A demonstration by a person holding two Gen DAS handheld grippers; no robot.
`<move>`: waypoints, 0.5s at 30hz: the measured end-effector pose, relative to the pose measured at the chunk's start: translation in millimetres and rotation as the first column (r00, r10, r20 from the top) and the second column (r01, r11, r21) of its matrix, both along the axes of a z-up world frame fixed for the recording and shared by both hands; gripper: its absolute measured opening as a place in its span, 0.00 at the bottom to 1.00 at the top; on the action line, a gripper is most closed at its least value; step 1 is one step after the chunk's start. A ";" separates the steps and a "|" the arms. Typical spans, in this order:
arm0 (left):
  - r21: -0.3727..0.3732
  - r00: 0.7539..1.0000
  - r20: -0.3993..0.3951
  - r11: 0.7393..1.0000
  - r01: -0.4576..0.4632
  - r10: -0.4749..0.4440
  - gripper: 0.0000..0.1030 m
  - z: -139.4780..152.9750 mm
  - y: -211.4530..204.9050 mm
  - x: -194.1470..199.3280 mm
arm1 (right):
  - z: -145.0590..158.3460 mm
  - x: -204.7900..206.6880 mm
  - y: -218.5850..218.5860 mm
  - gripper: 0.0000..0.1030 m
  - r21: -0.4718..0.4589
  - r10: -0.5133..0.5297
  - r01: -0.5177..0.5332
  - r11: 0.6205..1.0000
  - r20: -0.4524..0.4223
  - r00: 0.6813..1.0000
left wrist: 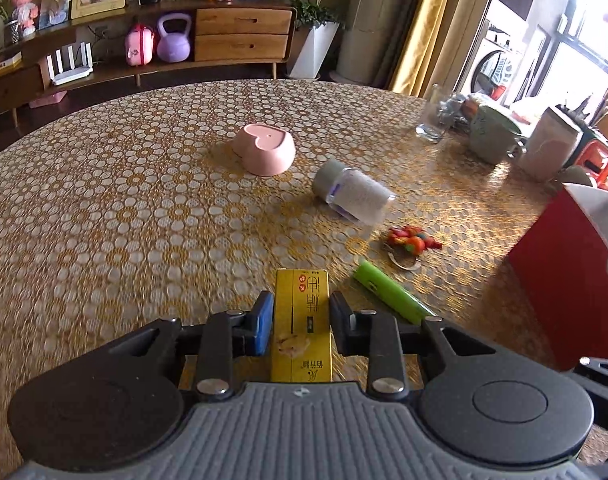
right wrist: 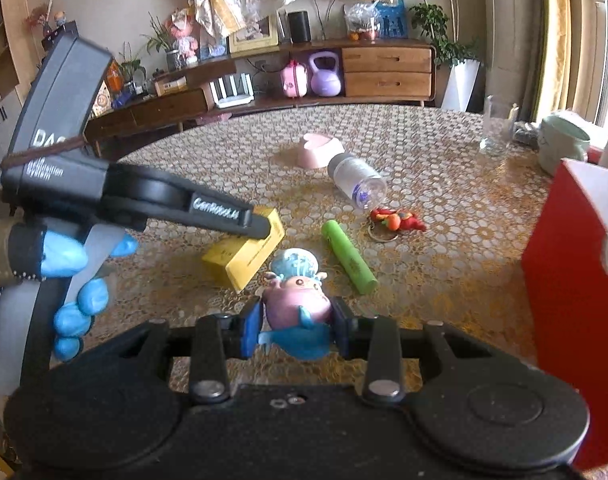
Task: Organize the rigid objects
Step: 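Carry yellow box with left gripper to the red box while right gripper carries pig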
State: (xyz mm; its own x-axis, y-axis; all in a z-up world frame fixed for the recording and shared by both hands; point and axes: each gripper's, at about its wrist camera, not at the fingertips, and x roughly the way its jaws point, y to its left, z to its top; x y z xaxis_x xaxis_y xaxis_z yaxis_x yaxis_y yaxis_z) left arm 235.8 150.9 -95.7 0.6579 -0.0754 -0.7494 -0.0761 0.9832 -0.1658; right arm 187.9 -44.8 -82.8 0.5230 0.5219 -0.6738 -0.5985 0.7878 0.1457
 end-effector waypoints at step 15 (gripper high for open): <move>-0.034 0.996 0.071 0.998 0.050 -0.047 0.29 58.3 -57.1 -71.3 | 57.8 -45.7 -71.0 0.34 0.047 -0.046 0.041 0.998 0.096 0.994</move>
